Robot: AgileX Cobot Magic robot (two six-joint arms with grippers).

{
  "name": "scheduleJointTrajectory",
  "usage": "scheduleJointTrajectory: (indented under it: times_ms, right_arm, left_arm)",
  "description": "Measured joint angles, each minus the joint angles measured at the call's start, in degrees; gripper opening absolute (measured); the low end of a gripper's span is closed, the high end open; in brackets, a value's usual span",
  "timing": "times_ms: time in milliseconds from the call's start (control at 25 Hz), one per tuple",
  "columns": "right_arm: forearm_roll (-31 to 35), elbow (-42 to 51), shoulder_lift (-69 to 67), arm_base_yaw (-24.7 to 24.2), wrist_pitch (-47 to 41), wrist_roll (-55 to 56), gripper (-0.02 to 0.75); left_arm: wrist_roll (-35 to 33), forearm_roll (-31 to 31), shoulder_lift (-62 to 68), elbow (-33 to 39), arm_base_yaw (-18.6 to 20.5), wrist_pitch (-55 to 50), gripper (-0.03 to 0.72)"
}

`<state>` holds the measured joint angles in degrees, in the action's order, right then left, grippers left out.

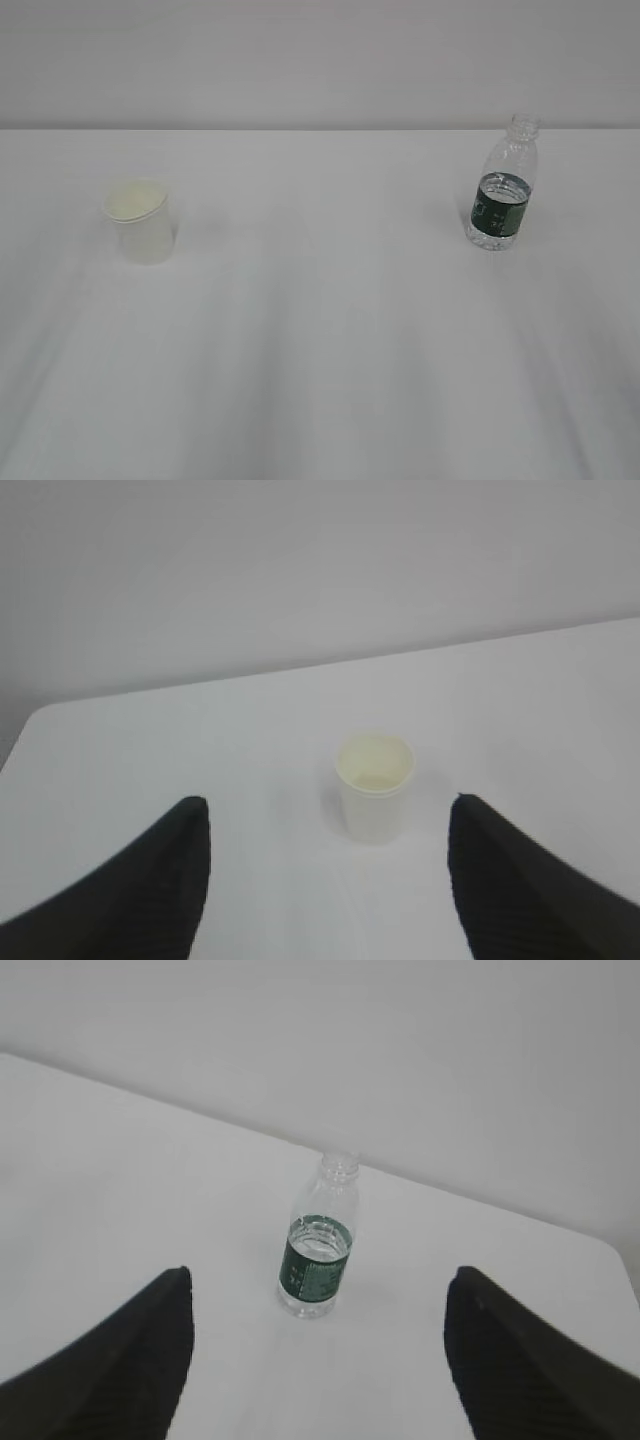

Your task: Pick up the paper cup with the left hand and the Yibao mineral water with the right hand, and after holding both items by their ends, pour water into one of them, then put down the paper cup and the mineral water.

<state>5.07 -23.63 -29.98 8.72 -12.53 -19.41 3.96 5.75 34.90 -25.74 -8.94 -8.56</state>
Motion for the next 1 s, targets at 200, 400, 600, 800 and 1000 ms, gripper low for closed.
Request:
scheduleJointTrajectory:
  times_ms: [200, 400, 600, 800, 1000]
  right_arm:
    - [-1.03, -4.03, 4.26, 0.00, -9.17, 2.57, 0.592]
    - [-7.50, -6.68, 8.26, 0.00, -18.50, 12.30, 0.592]
    - [-18.84, -7.98, 15.65, 0.00, -27.17, 23.49, 0.592]
    - [-20.50, -8.24, 24.36, 0.00, -34.87, 25.56, 0.592]
    - [-19.24, -8.33, 30.10, 0.00, -42.51, 24.67, 0.592]
  left_arm:
    - [0.00, -5.75, -10.12, 0.00, 0.00, -11.39, 0.529]
    - [0.00, -6.28, -16.77, -1.19, 0.00, -20.97, 0.529]
    - [-5.14, -10.47, -18.50, -4.46, 0.00, -28.14, 0.529]
    - [-9.38, -14.73, -18.55, -5.48, 0.00, -34.20, 0.529]
    - [-10.09, -16.43, -20.46, -5.48, 0.00, -39.68, 0.522]
